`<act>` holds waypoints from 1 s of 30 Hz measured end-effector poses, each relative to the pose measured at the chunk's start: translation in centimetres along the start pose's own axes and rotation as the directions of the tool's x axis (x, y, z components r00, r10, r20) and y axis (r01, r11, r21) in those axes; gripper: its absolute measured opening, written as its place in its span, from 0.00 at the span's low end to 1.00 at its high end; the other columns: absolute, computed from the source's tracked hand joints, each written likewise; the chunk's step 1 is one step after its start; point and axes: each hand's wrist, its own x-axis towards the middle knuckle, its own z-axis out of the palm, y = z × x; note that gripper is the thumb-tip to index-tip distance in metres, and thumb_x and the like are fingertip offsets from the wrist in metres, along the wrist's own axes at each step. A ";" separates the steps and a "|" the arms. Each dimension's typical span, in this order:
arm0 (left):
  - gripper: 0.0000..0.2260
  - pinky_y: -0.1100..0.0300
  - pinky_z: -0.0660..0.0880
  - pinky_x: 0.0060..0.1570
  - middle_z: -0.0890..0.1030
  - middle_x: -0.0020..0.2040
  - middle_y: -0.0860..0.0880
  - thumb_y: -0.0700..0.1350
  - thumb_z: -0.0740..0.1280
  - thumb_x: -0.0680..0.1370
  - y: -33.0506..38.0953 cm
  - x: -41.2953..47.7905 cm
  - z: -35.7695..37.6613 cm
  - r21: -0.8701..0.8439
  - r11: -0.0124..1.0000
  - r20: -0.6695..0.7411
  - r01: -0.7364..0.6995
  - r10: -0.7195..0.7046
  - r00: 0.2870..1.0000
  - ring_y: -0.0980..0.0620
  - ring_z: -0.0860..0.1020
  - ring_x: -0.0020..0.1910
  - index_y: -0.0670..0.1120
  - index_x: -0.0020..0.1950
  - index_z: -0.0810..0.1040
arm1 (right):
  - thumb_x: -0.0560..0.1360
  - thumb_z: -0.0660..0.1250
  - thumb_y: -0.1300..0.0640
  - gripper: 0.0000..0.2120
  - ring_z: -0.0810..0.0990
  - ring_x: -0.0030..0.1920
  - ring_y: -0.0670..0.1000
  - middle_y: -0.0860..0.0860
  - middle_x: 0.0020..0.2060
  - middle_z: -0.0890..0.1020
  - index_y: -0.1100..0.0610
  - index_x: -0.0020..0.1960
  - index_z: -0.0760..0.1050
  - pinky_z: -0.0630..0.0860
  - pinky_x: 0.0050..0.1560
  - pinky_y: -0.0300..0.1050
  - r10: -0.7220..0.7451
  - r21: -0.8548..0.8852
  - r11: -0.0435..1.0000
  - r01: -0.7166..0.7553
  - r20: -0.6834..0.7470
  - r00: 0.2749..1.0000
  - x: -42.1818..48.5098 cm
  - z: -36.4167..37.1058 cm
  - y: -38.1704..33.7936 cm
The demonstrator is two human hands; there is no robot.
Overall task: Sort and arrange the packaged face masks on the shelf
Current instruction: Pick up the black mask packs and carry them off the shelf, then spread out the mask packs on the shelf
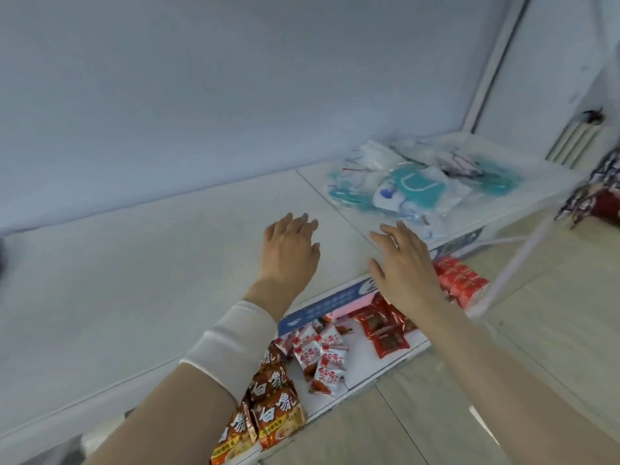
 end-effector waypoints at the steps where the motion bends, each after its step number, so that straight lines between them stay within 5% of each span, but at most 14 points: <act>1: 0.21 0.56 0.49 0.72 0.59 0.77 0.51 0.49 0.55 0.82 2.8 0.5 0.7 -0.007 0.999 0.016 -0.033 0.033 0.999 0.50 0.54 0.76 0.50 0.76 0.59 | 0.79 0.58 0.52 0.22 0.54 0.75 0.56 0.55 0.73 0.62 0.56 0.72 0.63 0.53 0.73 0.51 0.054 0.002 0.999 -0.054 0.004 0.999 -0.8 -0.6 2.7; 11: 0.22 0.56 0.49 0.73 0.59 0.76 0.51 0.51 0.55 0.82 19.6 7.2 6.9 -0.067 0.975 0.090 -0.214 0.219 0.971 0.51 0.54 0.76 0.50 0.75 0.60 | 0.79 0.59 0.51 0.22 0.58 0.73 0.56 0.55 0.70 0.66 0.57 0.71 0.64 0.55 0.72 0.50 0.293 0.090 0.953 -0.291 -0.005 0.956 -2.7 -2.0 20.1; 19: 0.28 0.52 0.50 0.73 0.57 0.77 0.46 0.54 0.59 0.80 21.1 18.2 9.8 -0.100 0.995 0.013 0.000 0.001 1.000 0.47 0.53 0.76 0.48 0.76 0.56 | 0.79 0.58 0.51 0.23 0.52 0.76 0.53 0.52 0.73 0.63 0.55 0.72 0.62 0.51 0.74 0.48 0.290 0.179 0.944 -0.279 -0.040 0.956 5.6 -1.7 29.6; 30: 0.28 0.52 0.48 0.73 0.57 0.77 0.47 0.55 0.62 0.78 23.9 24.6 12.5 -0.178 0.979 -0.031 0.096 -0.103 0.994 0.47 0.49 0.77 0.49 0.75 0.59 | 0.76 0.65 0.54 0.21 0.66 0.68 0.58 0.57 0.66 0.72 0.60 0.67 0.69 0.62 0.68 0.48 0.269 0.306 0.921 -0.240 -0.057 0.961 16.8 -0.3 38.2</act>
